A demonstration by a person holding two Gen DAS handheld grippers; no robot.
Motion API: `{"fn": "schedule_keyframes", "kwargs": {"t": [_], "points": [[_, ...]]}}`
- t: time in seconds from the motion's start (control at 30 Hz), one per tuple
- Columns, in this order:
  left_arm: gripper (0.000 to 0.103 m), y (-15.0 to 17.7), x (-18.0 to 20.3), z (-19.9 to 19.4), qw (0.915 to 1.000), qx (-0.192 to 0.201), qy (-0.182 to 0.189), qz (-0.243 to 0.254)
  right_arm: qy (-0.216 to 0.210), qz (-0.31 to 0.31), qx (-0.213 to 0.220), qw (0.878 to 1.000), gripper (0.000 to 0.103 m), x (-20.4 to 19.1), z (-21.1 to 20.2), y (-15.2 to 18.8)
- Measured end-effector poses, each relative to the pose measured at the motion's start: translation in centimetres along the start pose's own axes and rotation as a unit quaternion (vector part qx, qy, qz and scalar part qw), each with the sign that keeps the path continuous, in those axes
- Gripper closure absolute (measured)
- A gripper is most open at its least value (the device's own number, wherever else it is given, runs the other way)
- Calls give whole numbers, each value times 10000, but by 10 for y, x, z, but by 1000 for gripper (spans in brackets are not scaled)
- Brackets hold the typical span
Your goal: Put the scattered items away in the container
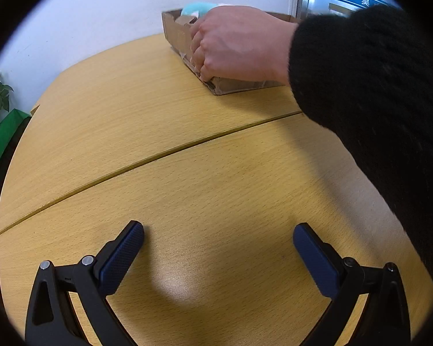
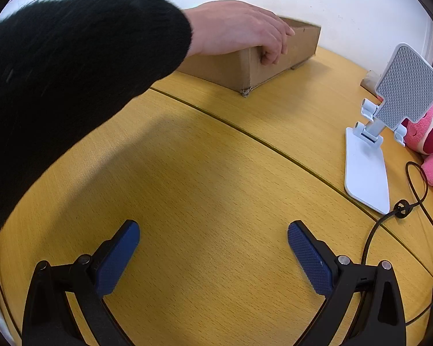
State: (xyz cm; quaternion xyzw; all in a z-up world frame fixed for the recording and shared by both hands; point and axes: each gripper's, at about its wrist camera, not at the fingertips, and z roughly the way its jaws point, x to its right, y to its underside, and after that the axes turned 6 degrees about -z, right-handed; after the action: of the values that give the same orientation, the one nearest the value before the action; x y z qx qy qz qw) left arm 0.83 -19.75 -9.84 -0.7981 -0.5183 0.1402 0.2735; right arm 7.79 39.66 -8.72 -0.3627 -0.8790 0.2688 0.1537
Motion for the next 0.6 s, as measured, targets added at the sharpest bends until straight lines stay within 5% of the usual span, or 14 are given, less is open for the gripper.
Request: {"fn": "schedule_keyframes", "kwargs": {"t": [0.6], "points": [[0, 1, -2, 0, 10000, -1, -8, -7, -1, -2, 0, 10000, 0, 1, -1, 2]]}}
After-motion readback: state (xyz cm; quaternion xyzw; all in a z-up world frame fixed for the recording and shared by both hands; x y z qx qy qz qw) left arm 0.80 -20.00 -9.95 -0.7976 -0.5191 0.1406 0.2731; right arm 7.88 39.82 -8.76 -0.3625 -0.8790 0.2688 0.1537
